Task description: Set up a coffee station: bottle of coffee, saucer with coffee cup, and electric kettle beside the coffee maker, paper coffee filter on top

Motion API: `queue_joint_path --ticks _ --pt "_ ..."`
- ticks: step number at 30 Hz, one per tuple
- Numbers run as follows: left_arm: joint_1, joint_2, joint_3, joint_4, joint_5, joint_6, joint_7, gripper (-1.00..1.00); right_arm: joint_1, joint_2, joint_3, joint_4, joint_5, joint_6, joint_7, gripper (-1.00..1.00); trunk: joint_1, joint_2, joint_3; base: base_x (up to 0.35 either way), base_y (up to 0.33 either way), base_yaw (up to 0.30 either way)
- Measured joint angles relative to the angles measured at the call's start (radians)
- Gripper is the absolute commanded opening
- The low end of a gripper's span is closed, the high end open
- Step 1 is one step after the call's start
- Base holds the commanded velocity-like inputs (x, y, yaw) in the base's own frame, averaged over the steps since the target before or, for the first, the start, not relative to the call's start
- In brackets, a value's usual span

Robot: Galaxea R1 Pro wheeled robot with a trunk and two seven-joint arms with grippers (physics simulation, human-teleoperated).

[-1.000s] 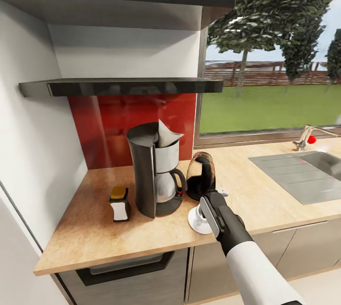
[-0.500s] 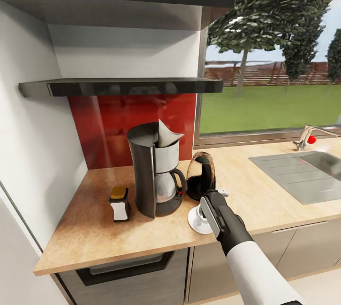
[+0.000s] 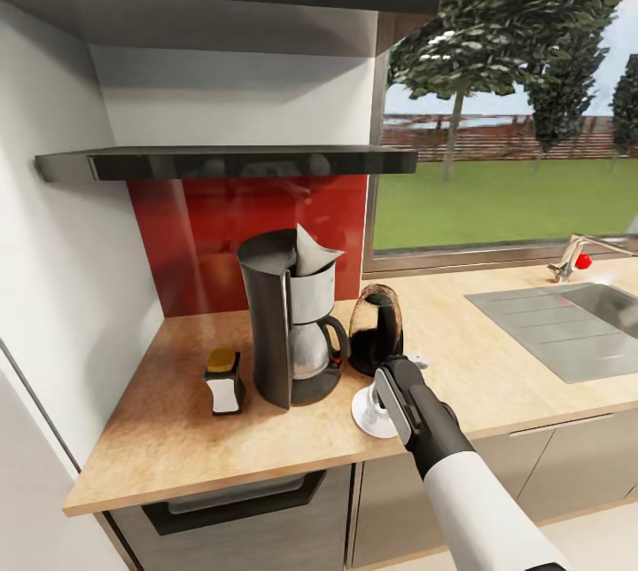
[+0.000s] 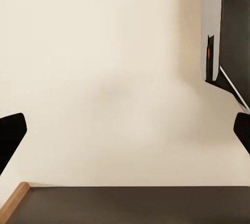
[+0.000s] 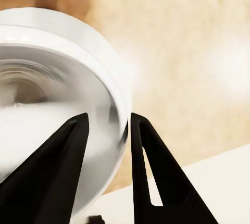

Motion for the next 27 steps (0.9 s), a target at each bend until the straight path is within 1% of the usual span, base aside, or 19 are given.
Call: queue_joint_path --ticks 27 --pt "0.0 0.0 0.0 0.0 0.0 0.0 0.0 1.0 0.0 0.0 0.0 -0.001 0.0 0.0 0.0 1.0 0.0 0.0 0.0 0.0 0.0 0.0"
